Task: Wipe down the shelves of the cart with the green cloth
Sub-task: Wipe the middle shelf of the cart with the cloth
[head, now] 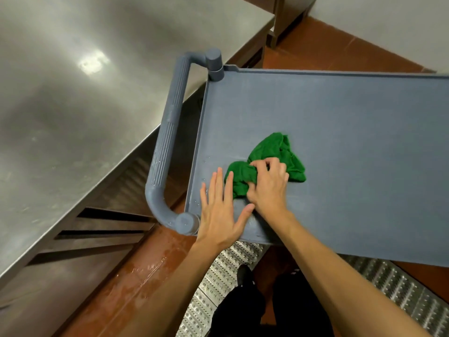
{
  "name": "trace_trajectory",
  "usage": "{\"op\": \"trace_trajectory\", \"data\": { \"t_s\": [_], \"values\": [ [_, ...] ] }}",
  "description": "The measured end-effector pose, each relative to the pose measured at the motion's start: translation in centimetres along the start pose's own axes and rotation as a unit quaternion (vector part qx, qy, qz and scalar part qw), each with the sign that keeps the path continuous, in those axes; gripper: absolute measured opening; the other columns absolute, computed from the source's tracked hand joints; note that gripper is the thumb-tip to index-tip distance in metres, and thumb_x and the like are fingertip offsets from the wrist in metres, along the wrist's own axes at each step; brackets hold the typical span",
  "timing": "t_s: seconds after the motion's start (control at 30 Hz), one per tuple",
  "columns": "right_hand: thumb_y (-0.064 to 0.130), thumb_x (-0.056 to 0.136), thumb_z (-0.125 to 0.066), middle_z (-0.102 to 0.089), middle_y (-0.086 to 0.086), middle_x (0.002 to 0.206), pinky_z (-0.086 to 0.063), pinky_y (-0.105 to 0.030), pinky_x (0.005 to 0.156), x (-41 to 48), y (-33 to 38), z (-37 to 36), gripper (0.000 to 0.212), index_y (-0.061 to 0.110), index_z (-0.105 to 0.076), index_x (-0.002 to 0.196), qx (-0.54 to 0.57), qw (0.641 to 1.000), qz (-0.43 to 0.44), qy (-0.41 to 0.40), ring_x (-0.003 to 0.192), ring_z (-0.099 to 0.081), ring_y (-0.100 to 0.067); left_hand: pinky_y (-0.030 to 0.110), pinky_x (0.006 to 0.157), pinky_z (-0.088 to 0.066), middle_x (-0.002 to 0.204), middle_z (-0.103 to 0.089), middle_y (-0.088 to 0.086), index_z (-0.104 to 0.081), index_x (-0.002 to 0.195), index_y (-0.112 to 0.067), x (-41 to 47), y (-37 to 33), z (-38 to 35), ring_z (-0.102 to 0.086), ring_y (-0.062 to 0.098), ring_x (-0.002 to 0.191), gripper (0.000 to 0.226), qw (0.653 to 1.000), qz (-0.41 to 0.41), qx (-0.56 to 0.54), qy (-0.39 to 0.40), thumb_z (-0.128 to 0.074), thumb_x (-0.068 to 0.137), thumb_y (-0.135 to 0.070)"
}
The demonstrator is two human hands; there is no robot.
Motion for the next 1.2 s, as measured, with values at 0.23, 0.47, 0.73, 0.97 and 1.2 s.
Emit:
{"op": "trace_trajectory", "data": {
  "t_s": [0.23,0.47,0.73,0.97,1.2],
  "values": [
    [0.023,0.077,-0.075,-0.05,-0.014,0.115,-0.038,-0.044,0.083,7.2,2.1,-1.9,0.046,0.02,-0.062,0.121,0.001,0.999,-0.025,-0.032,0.102,-0.046,-0.035,0.061,0.121,-0.009,0.168,0.01,0.012,0.0,0.16,-0.011,0.0,-0.3,1.3,0.012,0.026,0.155,0.092,0.998,-0.006,-0.042,-0.035,-0.026,0.094,-0.07],
    [0.034,0.074,-0.076,-0.053,-0.01,0.107,-0.035,-0.038,0.074,8.5,6.7,-4.2,0.046,0.029,-0.066,0.119,-0.001,0.992,0.123,0.029,0.092,-0.047,-0.032,0.07,0.117,-0.005,0.166,0.001,0.023,-0.003,0.159,-0.006,-0.1,0.2,2.7,0.003,0.038,0.155,0.09,0.995,-0.009,-0.015,-0.098,-0.022,0.096,-0.067],
    [0.036,0.079,-0.067,-0.054,-0.007,0.099,-0.035,-0.038,0.073,3.9,10.3,-5.5,0.031,0.027,-0.072,0.108,0.049,0.963,0.236,0.123,0.087,-0.046,-0.028,0.068,0.118,-0.006,0.165,-0.005,0.025,-0.01,0.158,-0.003,-0.2,0.9,3.6,0.0,0.037,0.155,0.087,0.993,-0.006,-0.002,-0.116,-0.028,0.096,-0.061],
    [0.023,0.069,-0.063,-0.055,-0.006,0.102,-0.042,-0.044,0.076,-0.6,8.3,-5.0,0.033,0.016,-0.073,0.099,0.034,0.949,0.249,0.193,0.089,-0.046,-0.028,0.066,0.119,-0.005,0.167,-0.004,0.021,-0.017,0.158,-0.002,-0.3,0.8,3.8,-0.002,0.032,0.156,0.085,0.993,-0.014,-0.015,-0.119,-0.021,0.097,-0.061],
    [0.018,0.065,-0.065,-0.052,-0.005,0.101,-0.043,-0.041,0.079,-2.6,1.7,-1.0,0.05,0.024,-0.071,0.115,0.052,0.961,0.212,0.171,0.093,-0.049,-0.028,0.061,0.121,-0.009,0.168,0.0,0.016,-0.017,0.16,-0.013,-0.1,1.1,2.8,0.001,0.03,0.156,0.074,0.995,-0.018,-0.021,-0.091,-0.019,0.101,-0.058]
  ]
}}
Point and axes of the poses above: each hand's wrist, its own x-axis towards the middle knuckle, its own z-axis out of the back of the hand, y = z × x, the point moved 9 cm from there along x, towards the middle knuckle
